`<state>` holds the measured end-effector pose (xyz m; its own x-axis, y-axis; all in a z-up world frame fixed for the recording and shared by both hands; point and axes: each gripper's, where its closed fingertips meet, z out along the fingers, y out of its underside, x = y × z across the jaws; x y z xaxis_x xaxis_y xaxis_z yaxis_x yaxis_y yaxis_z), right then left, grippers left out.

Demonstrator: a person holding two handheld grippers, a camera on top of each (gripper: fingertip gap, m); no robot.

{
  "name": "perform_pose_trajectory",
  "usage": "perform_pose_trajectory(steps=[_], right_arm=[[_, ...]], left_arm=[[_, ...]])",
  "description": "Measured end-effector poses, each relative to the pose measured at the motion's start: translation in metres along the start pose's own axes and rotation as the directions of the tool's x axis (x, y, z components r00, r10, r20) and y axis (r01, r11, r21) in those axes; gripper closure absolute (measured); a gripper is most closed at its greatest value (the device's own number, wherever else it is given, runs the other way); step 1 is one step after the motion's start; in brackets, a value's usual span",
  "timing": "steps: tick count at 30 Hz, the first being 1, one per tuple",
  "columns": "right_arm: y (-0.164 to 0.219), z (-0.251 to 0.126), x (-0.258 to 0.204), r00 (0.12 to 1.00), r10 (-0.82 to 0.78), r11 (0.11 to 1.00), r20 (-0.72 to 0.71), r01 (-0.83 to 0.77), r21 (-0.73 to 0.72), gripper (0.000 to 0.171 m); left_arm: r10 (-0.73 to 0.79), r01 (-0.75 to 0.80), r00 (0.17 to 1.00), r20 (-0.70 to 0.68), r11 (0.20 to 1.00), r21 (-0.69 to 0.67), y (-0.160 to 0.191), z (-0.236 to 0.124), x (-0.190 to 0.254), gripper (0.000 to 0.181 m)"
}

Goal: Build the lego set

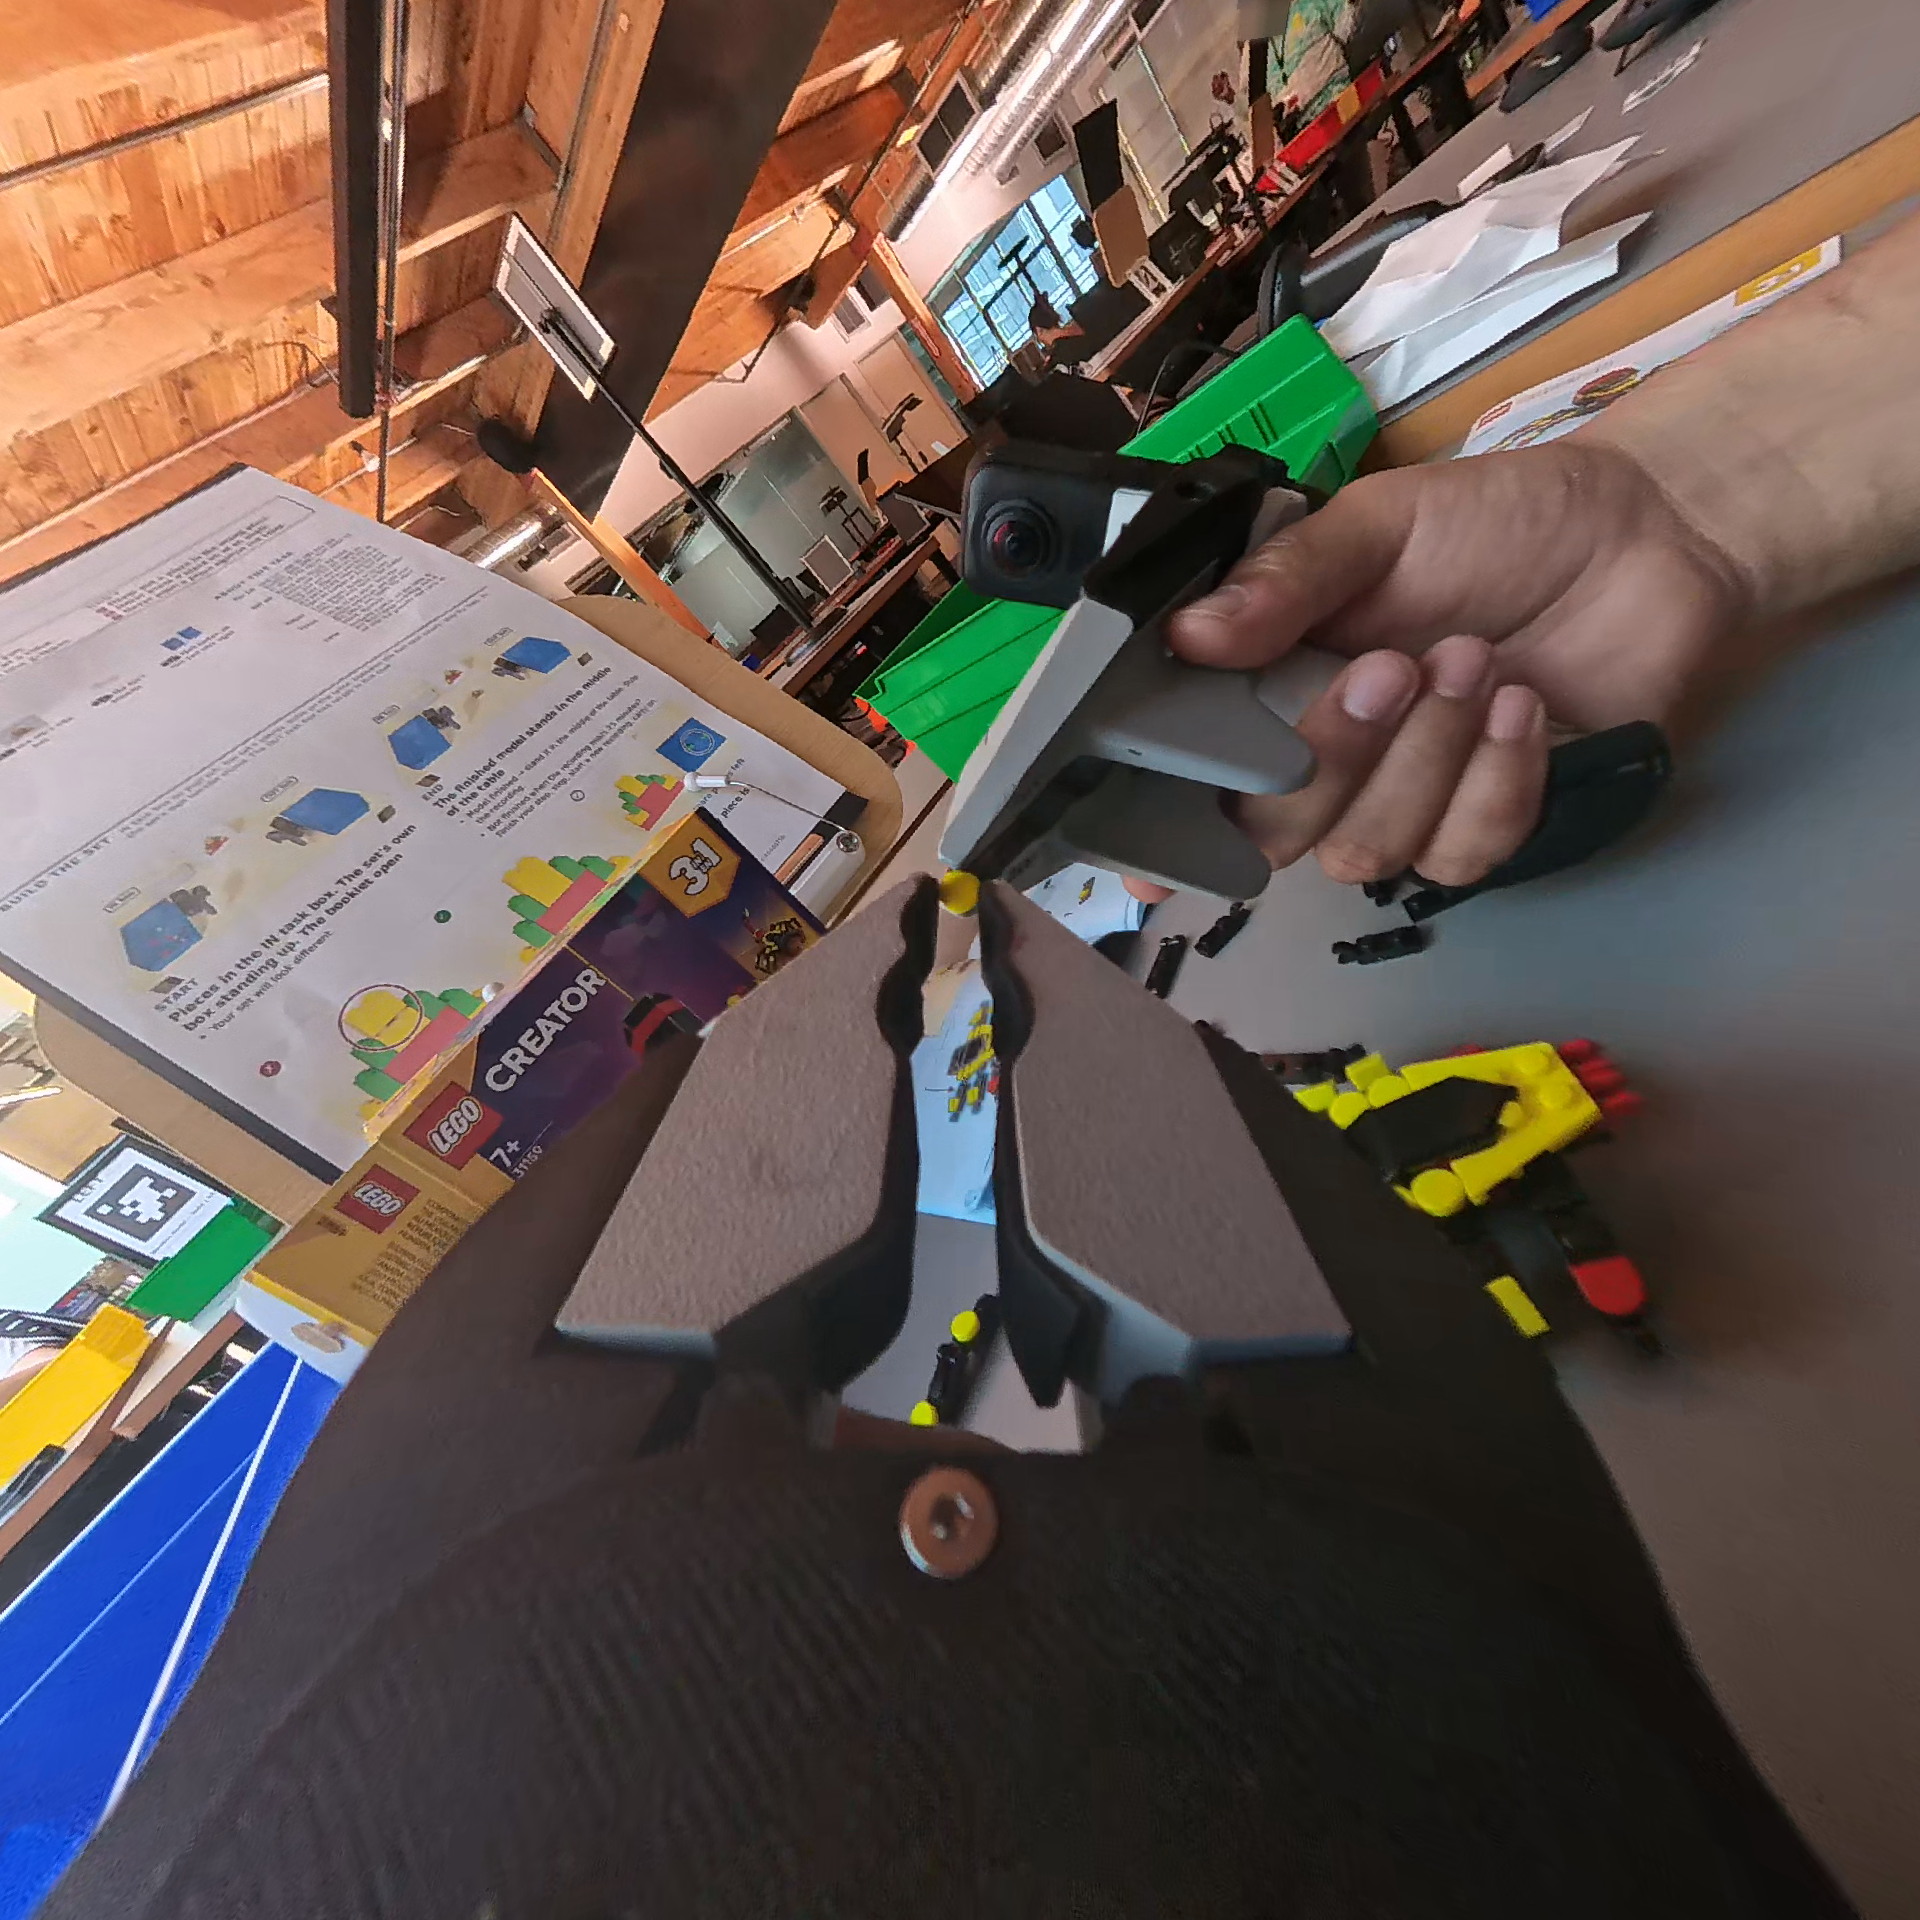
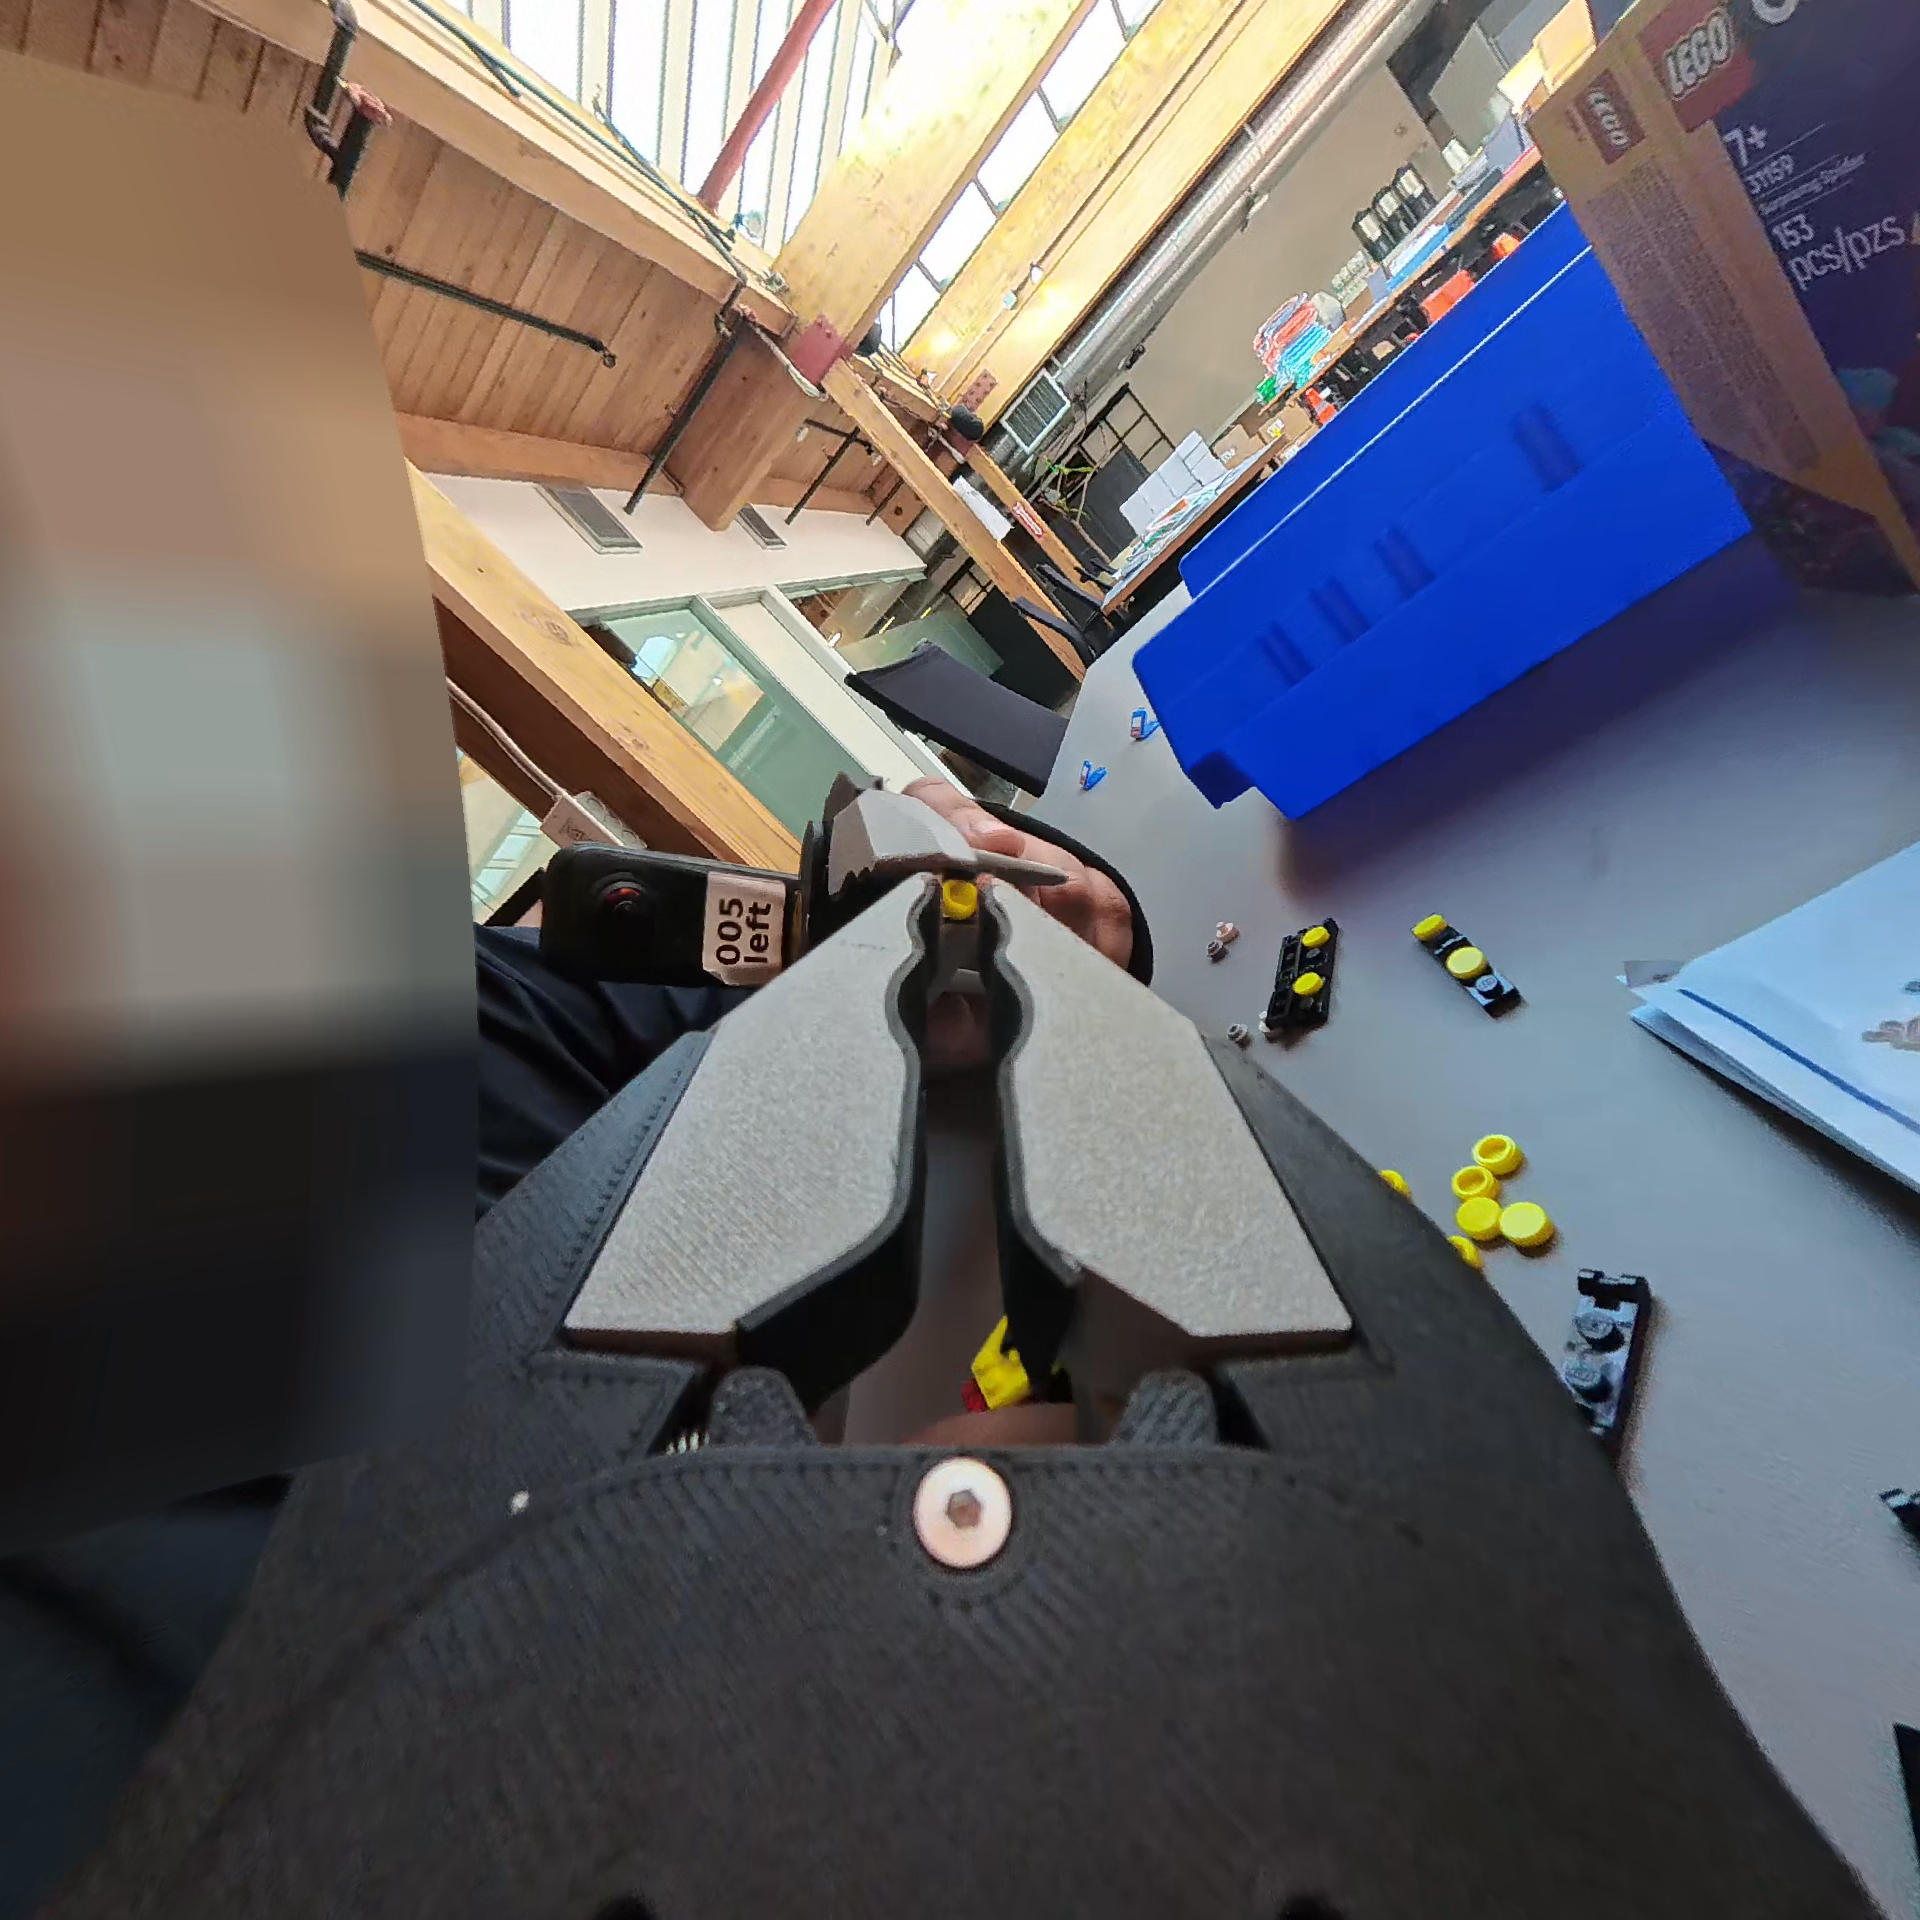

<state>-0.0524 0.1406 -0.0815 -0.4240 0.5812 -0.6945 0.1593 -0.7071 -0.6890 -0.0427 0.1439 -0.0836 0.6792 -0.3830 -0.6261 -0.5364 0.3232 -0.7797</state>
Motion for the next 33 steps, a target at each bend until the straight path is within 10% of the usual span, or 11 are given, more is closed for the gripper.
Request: perform_pose_trajectory(steps=[10,33], right_arm=[[0.013,-0.006,0.03,0.82,-0.485,0.87,-0.304,0.415,-0.268,0.171],[0.021,-0.009,0.033,0.899,-0.346,0.922,-0.269,0.273,-0.274,0.171]], left_arm=[[-0.054,0.04,0.995,-0.081,0.985,-0.167,0.031,0.006,0.008,0.176],[-0.04,0.022,0.994,-0.106,0.986,-0.162,0.035,0.007,0.012,0.18]])
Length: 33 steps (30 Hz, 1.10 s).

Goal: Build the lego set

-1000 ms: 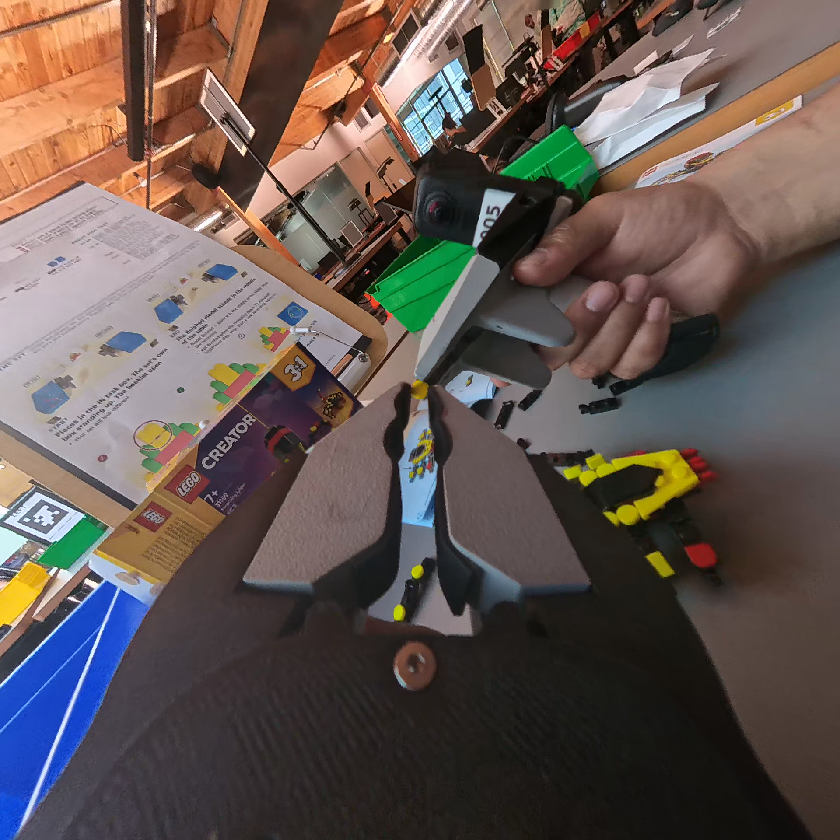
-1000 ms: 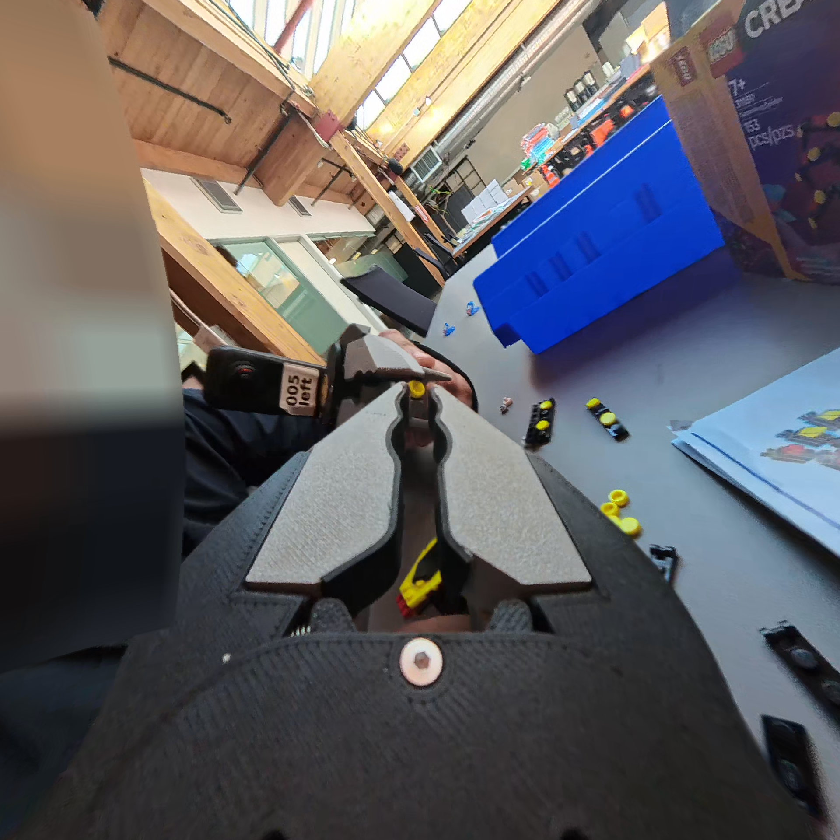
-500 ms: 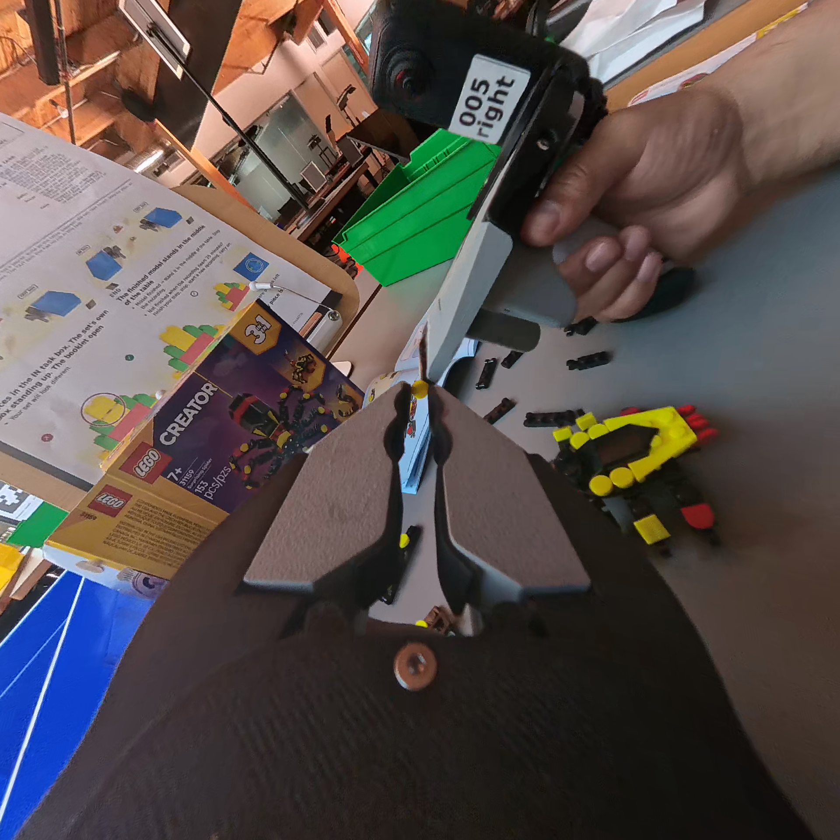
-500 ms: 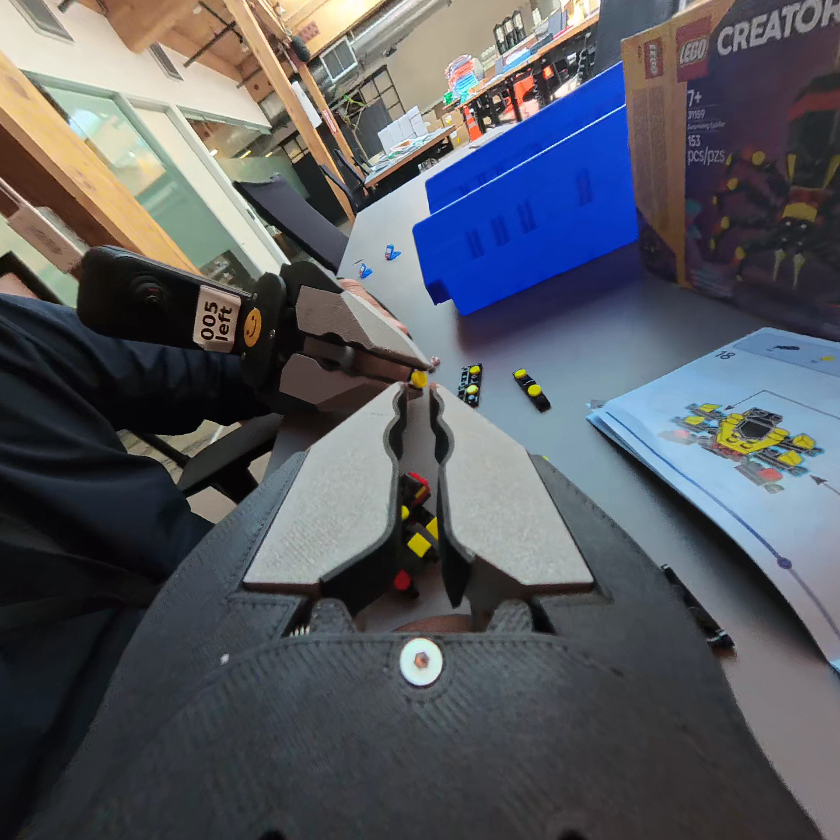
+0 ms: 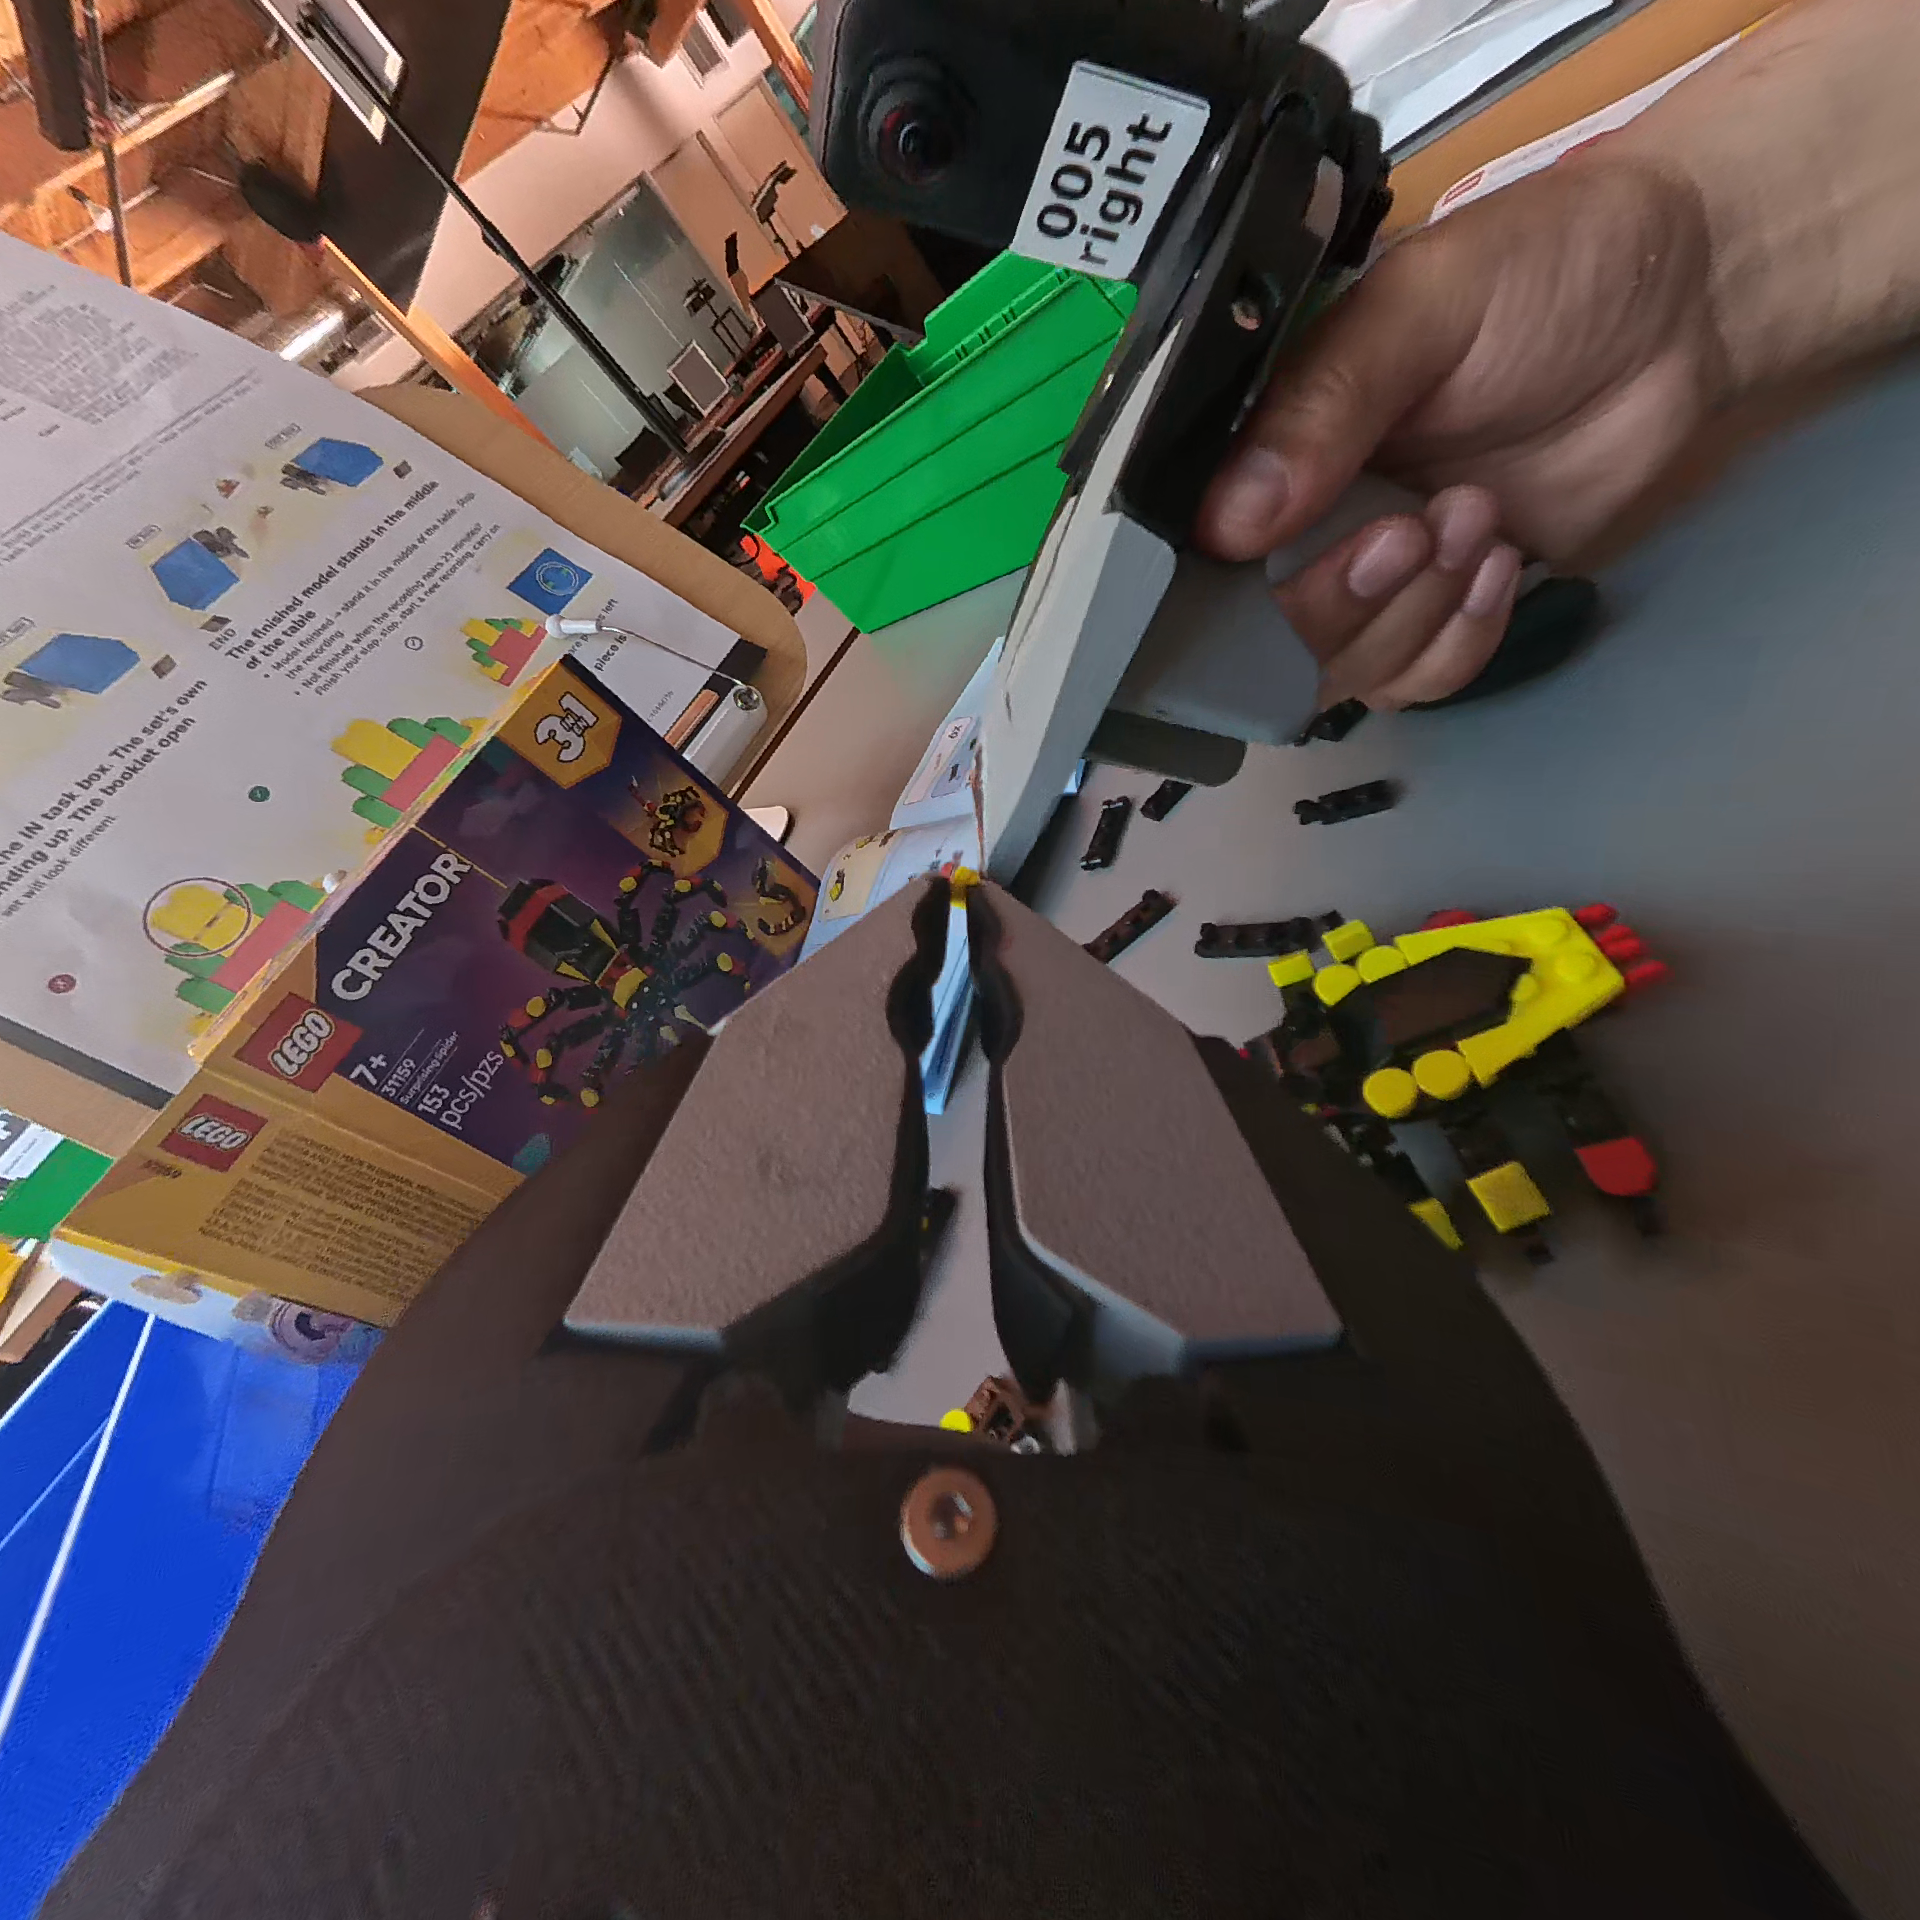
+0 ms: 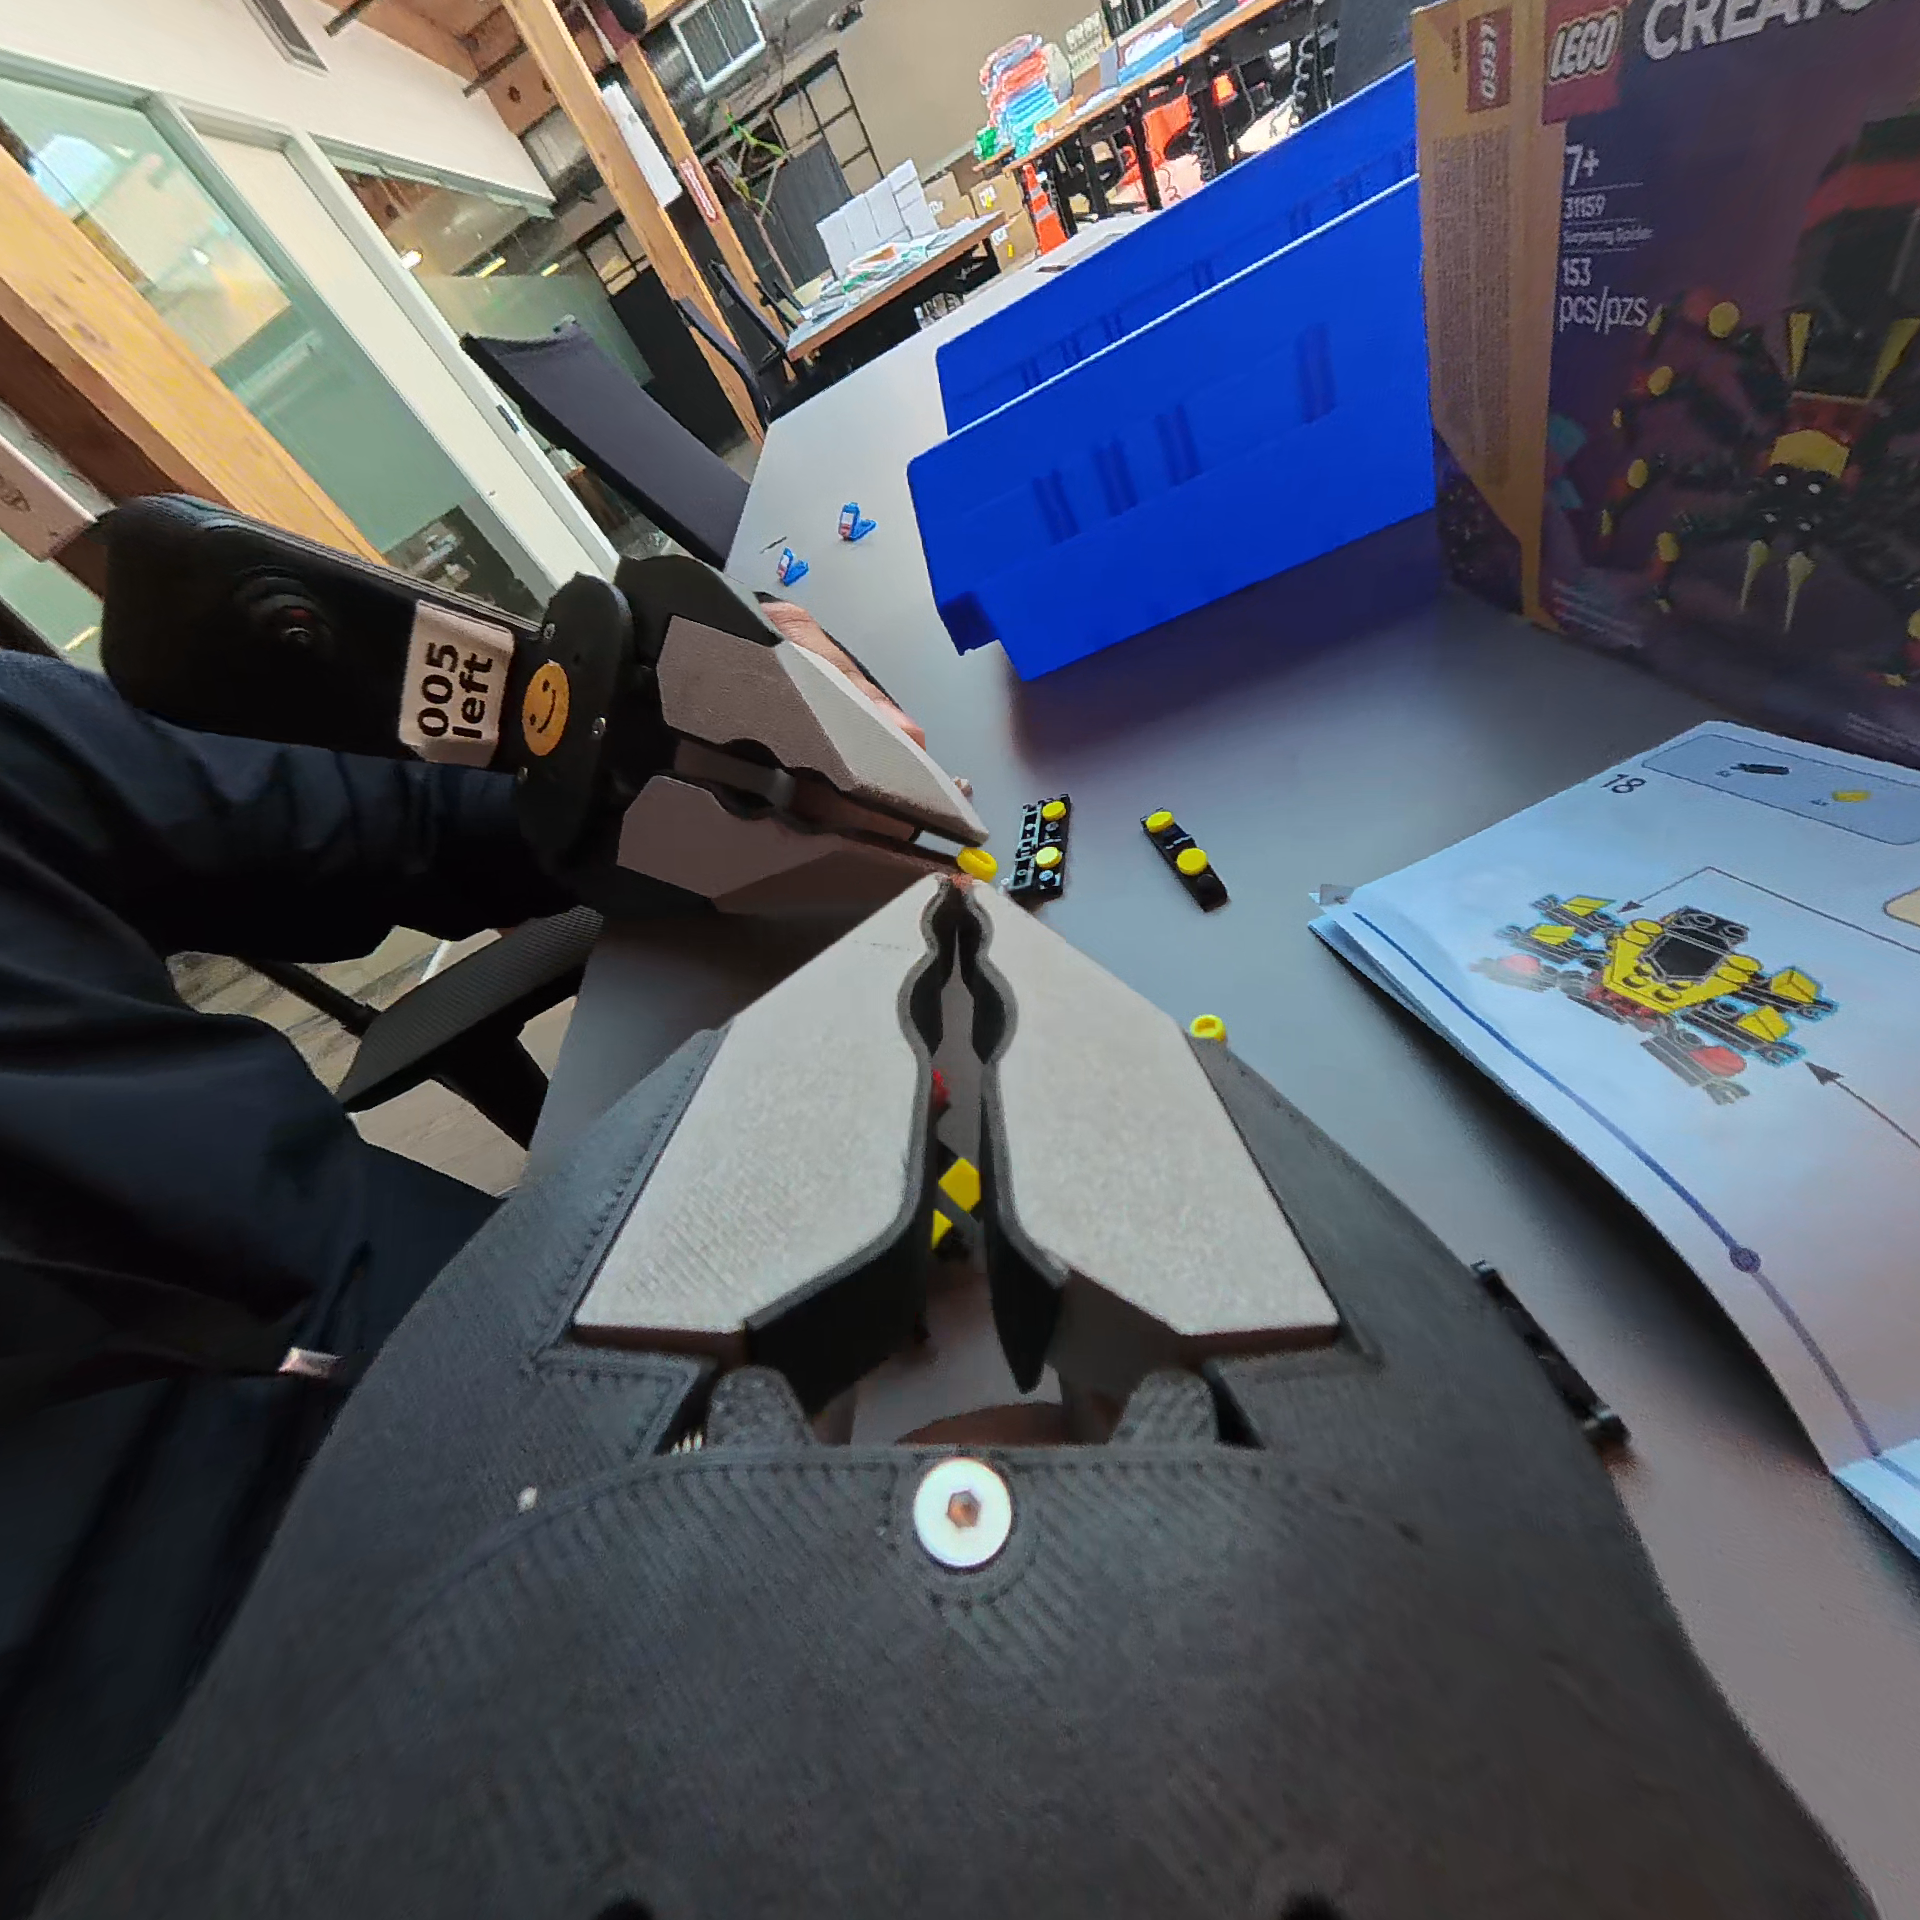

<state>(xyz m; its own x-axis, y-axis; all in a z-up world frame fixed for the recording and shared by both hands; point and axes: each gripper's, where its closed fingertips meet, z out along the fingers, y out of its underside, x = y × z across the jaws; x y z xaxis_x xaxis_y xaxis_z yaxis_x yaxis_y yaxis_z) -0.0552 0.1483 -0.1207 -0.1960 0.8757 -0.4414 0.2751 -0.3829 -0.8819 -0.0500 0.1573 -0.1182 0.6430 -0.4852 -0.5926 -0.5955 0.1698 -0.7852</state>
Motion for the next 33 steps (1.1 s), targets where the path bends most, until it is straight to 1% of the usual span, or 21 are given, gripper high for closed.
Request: perform_pose_trajectory(steps=[6,11,13,15,17,20,22,24,25,26,28,30,32,33], right_arm=[[-0.005,-0.013,0.024,0.992,-0.014,1.0,-0.124,0.015,0.012,0.171],[-0.008,-0.02,0.033,0.991,0.022,0.999,-0.134,-0.018,0.034,0.171],[-0.007,-0.02,0.031,0.992,0.012,1.0,-0.124,-0.009,0.03,0.171],[-0.006,-0.019,0.023,0.993,-0.053,0.998,-0.103,0.055,0.013,0.171],[-0.003,-0.016,0.018,0.98,-0.162,0.987,-0.115,0.16,-0.027,0.171],[0.002,-0.015,0.01,0.922,-0.359,0.933,-0.142,0.349,-0.089,0.171],[0.006,-0.014,0.007,0.864,-0.476,0.878,-0.162,0.459,-0.135,0.168],[0.002,-0.014,0.004,0.812,-0.551,0.835,-0.193,0.534,-0.136,0.166],[0.0,-0.013,0.001,0.794,-0.574,0.819,-0.2,0.561,-0.123,0.166],[-0.001,-0.013,-0.002,0.784,-0.588,0.808,-0.199,0.578,-0.112,0.168],[0.0,-0.012,-0.006,0.803,-0.568,0.822,-0.178,0.561,-0.096,0.171],[-0.001,-0.012,-0.012,0.868,-0.482,0.876,-0.118,0.478,-0.057,0.171],[-0.001,-0.013,-0.027,0.94,-0.342,0.94,0.012,0.342,-0.007,0.167],[-0.002,-0.014,-0.034,0.961,-0.266,0.964,0.081,0.267,0.003,0.165]], left_arm=[[-0.008,0.006,1.0,-0.019,0.997,-0.074,0.015,0.005,0.002,0.18],[-0.046,0.042,0.998,-0.034,0.994,-0.105,0.024,0.007,0.0,0.18],[-0.067,0.064,0.997,-0.032,0.995,-0.079,0.02,0.006,-0.003,0.181],[-0.082,0.08,0.995,-0.059,0.996,-0.038,0.014,0.004,-0.001,0.181],[-0.142,0.142,0.982,-0.124,0.99,-0.015,0.008,0.002,0.004,0.18],[-0.328,0.337,0.92,-0.216,0.941,0.005,0.001,-0.001,0.0,0.181],[-0.436,0.453,0.842,-0.318,0.891,-0.021,-0.001,-0.005,0.004,0.181],[-0.527,0.554,0.756,-0.389,0.831,-0.05,-0.003,-0.007,0.005,0.181],[-0.551,0.584,0.728,-0.408,0.81,-0.054,-0.004,-0.007,0.005,0.181],[-0.563,0.597,0.716,-0.413,0.8,-0.055,-0.005,-0.007,0.004,0.181],[-0.547,0.595,0.714,-0.437,0.803,-0.034,-0.008,-0.01,0.005,0.181],[-0.463,0.538,0.758,-0.459,0.842,0.041,-0.017,-0.015,0.008,0.181],[-0.322,0.432,0.822,-0.469,0.89,0.146,-0.028,-0.022,0.016,0.181],[-0.264,0.385,0.844,-0.468,0.904,0.185,-0.032,-0.025,0.021,0.181]])
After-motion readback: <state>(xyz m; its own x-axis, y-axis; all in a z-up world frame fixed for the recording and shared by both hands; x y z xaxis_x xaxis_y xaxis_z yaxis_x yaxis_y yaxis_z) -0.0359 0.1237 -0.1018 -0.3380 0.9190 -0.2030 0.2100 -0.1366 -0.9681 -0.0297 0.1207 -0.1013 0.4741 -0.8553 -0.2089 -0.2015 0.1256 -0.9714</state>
